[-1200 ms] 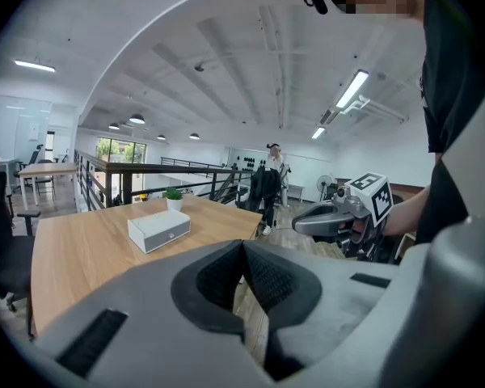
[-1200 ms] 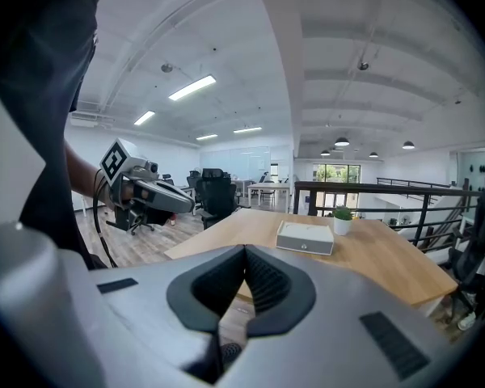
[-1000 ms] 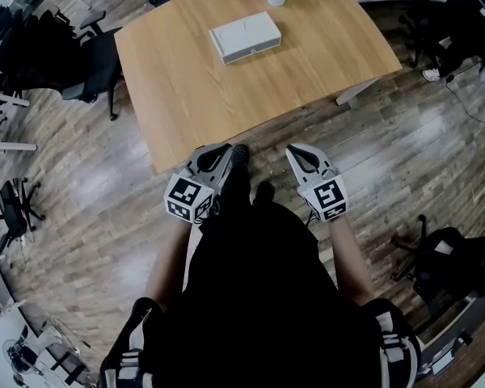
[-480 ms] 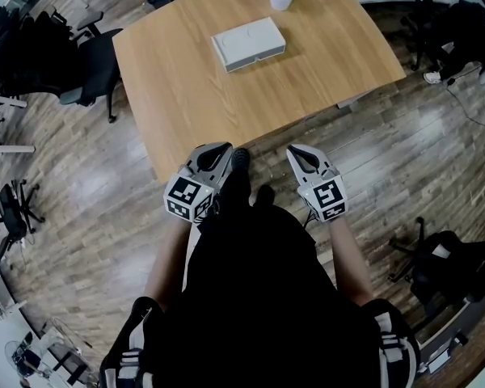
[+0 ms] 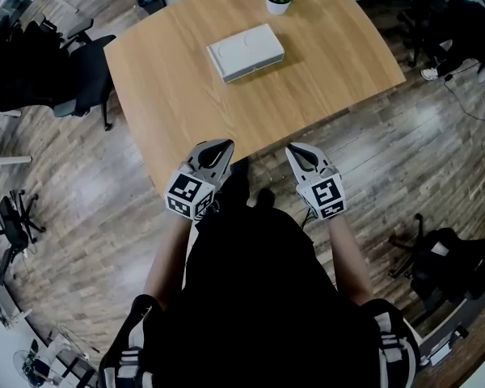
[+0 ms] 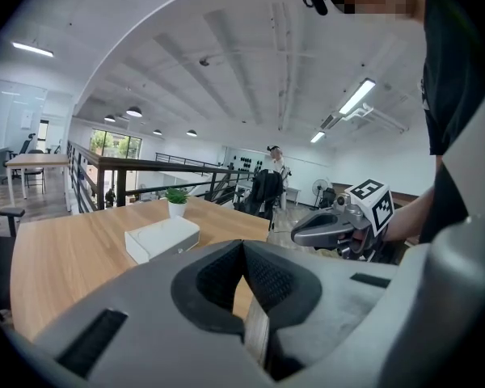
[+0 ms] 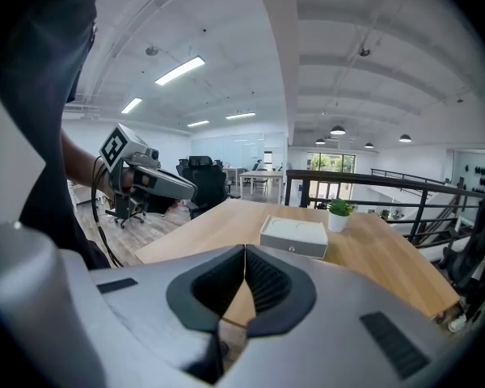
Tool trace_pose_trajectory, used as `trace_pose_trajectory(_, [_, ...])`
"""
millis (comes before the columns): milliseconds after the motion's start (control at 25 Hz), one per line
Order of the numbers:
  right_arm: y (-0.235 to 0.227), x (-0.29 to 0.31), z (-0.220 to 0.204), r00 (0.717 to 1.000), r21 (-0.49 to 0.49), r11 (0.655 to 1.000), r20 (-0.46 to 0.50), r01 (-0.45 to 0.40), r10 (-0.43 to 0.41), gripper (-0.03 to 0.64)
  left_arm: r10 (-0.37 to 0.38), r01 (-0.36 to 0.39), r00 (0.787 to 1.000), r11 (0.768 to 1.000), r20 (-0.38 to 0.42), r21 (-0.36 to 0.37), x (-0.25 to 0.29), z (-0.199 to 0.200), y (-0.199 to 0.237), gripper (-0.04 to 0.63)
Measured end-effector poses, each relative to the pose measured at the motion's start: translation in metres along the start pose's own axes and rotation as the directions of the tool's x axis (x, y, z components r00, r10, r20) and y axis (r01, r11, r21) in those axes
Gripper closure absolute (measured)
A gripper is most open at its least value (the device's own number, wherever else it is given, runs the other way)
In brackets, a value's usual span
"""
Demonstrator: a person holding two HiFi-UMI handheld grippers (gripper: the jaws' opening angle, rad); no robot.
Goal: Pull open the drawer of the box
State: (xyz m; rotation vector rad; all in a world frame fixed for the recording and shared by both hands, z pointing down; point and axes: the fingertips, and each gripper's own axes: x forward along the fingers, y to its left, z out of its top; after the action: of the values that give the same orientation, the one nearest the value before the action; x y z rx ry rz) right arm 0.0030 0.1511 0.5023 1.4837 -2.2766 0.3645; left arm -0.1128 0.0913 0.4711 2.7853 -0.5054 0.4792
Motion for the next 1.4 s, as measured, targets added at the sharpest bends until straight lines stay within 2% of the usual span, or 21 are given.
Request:
trace_pose_trajectory(520, [-0.033, 0.051, 0.019, 0.998, 0.034, 0.998, -0.028, 0.050, -0.049, 0.592, -0.059, 0.059, 0.998, 0.998, -0.018, 0.005, 0.037, 0.020, 0.057, 0.574])
trace_pose_trajectory(1120, [-0.049, 0.122, 0.044, 0.998, 0.023, 1.000, -0.058, 0.022, -0.020, 0.592, -0.068, 0.068, 0.998, 0.998, -0.008, -0.013, 0.055, 0.035, 0.125, 0.574])
trace_pose_trajectory(1400, [-0.052, 0.132, 0.042, 0.996, 0.022, 0.999, -0.082, 0.029, -0.027, 0.592, -0.082, 0.082, 0.997, 0.996, -0.002, -0.022, 0.055, 0.035, 0.132, 0.574])
